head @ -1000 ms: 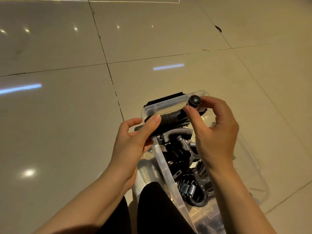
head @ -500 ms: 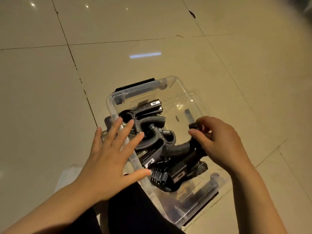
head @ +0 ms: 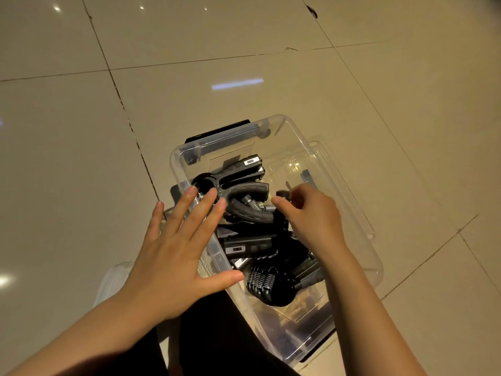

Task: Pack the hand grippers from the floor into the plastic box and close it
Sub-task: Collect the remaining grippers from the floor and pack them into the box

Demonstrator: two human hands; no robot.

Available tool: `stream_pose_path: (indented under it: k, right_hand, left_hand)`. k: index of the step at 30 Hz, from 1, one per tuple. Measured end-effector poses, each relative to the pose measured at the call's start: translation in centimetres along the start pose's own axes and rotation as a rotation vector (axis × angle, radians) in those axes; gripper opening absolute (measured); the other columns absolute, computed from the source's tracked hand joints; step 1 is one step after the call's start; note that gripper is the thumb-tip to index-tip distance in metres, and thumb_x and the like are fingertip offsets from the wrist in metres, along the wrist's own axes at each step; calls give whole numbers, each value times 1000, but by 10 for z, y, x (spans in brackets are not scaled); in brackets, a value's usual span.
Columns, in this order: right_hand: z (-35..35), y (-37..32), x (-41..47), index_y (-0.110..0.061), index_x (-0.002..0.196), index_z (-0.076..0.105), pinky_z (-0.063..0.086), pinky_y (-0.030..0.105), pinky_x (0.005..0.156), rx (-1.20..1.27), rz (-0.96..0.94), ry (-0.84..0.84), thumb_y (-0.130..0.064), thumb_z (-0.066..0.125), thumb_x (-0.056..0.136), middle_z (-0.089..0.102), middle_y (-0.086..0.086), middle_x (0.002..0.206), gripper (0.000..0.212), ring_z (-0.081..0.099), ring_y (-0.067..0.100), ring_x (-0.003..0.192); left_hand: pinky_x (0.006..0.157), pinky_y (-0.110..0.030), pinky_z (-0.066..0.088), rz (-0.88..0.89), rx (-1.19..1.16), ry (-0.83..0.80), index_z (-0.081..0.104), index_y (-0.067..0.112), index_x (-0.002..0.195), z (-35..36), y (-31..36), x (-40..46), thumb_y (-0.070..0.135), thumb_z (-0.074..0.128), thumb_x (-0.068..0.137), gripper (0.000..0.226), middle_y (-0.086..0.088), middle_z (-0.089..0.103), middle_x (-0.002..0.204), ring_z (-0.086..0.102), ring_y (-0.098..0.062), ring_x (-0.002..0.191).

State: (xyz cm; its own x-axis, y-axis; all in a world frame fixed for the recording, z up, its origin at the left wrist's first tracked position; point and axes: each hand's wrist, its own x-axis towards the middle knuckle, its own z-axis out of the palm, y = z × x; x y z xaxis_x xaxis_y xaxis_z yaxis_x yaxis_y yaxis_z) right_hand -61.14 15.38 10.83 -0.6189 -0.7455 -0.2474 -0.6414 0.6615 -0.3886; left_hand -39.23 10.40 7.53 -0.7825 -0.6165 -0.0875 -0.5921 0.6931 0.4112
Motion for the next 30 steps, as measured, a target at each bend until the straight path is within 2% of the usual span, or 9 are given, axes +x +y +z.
stream_pose_path:
  k: [4, 8, 11, 16, 19, 22, 24, 27, 30]
  right_hand:
    - [25, 7, 5, -19, 119, 54, 38, 26, 69, -86, -46, -147, -48, 53, 90, 57, 0, 108, 41, 57, 17, 97]
    - [20, 14, -6, -26, 143, 29, 37, 29, 95, -168, -223, -175, -48, 55, 88, 36, -2, 142, 64, 39, 18, 127]
    - [13, 5, -10, -31, 146, 23, 28, 33, 110, -160, -420, -252, -50, 66, 78, 28, -7, 150, 83, 27, 13, 136]
    - [31, -7, -12, -33, 148, 14, 9, 40, 118, -240, -473, -416, -50, 75, 67, 23, -9, 152, 103, 17, 11, 141]
    - [35, -6, -13, -32, 148, 12, 6, 42, 118, -291, -510, -378, -52, 75, 66, 27, -8, 151, 106, 22, 12, 140]
    - [21, -9, -16, -27, 146, 19, 23, 41, 113, -232, -528, -258, -51, 75, 64, 43, -11, 137, 102, 42, 10, 126]
    - [0, -11, -21, -28, 144, 23, 36, 38, 104, -15, -420, -158, -49, 76, 62, 45, -18, 127, 100, 46, 5, 114]
    - [-35, -5, -27, -32, 146, 20, 36, 28, 95, 221, -202, -44, -51, 80, 55, 43, -10, 139, 111, 44, 9, 118]
    - [-53, 0, -30, -36, 142, 27, 38, 22, 87, 347, -116, 9, -61, 75, 44, 49, -13, 127, 112, 51, 6, 109]
  left_hand:
    - [109, -52, 6, 3, -6, -3, 8, 25, 150, 0, 0, 0, 85, 23, 76, 97, 2, 7, 157, 0, -20, 144]
    - [110, -53, 4, 4, -35, 4, 6, 27, 150, 2, 0, 0, 85, 23, 75, 96, 4, 5, 157, -3, -18, 144]
    - [110, -55, 5, 5, -34, 8, 5, 27, 149, 3, 0, 0, 85, 22, 75, 96, 4, 3, 158, -4, -18, 144]
    - [109, -56, 4, 14, -35, 6, 7, 26, 150, 2, 0, 0, 85, 23, 76, 96, 3, 4, 158, -3, -19, 144]
    - [109, -54, 4, 18, -25, 10, 7, 25, 150, 2, 0, -1, 84, 22, 76, 95, 3, 4, 158, -3, -19, 144]
    - [109, -54, 3, 16, -28, 10, 8, 25, 150, 1, 0, -1, 84, 22, 76, 95, 3, 4, 158, -4, -19, 144]
    - [110, -53, 2, 14, -31, 15, 7, 26, 150, 2, 0, -1, 84, 23, 76, 95, 3, 4, 158, -4, -18, 144]
    - [110, -56, 3, 18, -35, 20, 7, 27, 149, 3, 0, -1, 84, 22, 76, 94, 3, 5, 157, -3, -19, 144]
    - [109, -60, 6, 16, -48, 19, 8, 27, 149, 4, 0, 0, 84, 21, 76, 94, 3, 5, 157, -3, -19, 144]
